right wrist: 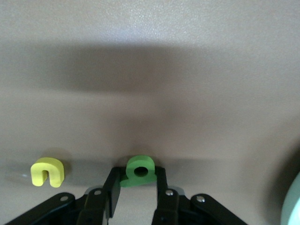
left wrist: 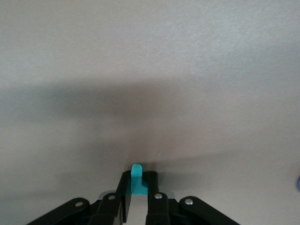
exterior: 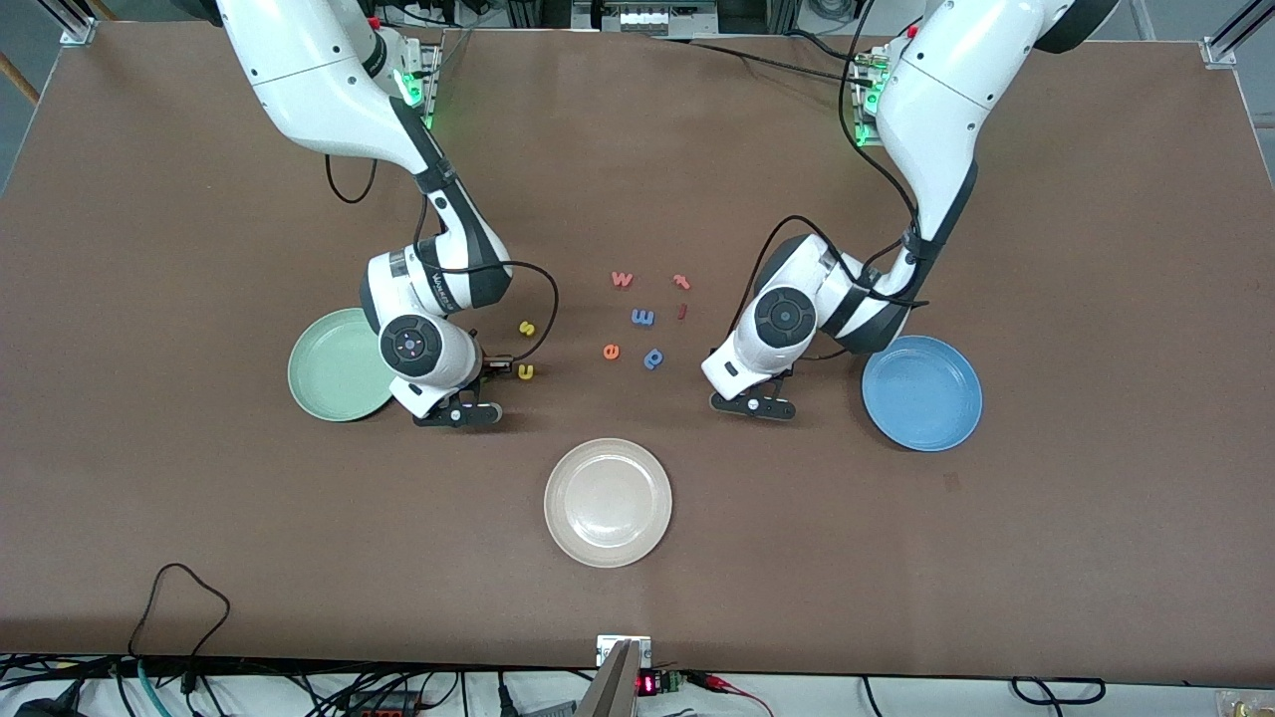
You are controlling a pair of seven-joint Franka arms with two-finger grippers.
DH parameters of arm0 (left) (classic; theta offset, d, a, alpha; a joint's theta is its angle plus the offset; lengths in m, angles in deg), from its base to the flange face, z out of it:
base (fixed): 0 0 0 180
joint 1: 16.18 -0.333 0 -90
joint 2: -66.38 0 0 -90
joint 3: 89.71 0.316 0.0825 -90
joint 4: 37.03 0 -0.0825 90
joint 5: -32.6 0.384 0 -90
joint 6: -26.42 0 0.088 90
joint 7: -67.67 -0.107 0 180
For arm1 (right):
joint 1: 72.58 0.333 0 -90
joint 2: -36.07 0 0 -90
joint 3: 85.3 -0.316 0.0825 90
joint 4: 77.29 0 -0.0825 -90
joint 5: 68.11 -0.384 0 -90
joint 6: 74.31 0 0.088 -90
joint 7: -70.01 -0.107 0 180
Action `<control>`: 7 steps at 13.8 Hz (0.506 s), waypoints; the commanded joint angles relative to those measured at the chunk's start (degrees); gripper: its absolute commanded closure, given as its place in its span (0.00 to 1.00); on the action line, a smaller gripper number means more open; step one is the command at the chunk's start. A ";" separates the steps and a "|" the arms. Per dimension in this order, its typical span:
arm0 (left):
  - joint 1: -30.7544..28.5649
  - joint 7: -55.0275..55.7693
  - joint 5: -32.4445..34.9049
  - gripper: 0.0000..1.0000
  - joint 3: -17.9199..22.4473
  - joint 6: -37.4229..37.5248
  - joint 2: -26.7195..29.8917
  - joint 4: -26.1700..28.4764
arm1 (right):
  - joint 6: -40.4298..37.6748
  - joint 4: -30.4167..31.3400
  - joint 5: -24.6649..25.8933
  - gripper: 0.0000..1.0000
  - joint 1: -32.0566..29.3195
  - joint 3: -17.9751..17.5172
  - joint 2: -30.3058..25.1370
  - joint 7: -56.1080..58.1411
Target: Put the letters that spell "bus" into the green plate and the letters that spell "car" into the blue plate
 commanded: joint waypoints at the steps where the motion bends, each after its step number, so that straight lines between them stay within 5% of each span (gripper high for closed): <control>1: -3.39 -2.99 1.13 0.90 0.26 7.61 5.58 -0.60 | -1.81 -0.78 -0.46 0.89 -0.52 0.57 -2.98 1.21; 5: -11.30 -8.95 1.21 0.90 0.96 17.28 8.67 -1.05 | -12.35 -0.79 1.03 0.89 -7.45 1.80 -10.99 5.07; 7: -15.70 -13.34 6.63 0.90 0.88 18.26 8.41 -0.35 | -13.25 0.09 3.05 0.88 -10.53 3.03 -11.53 9.99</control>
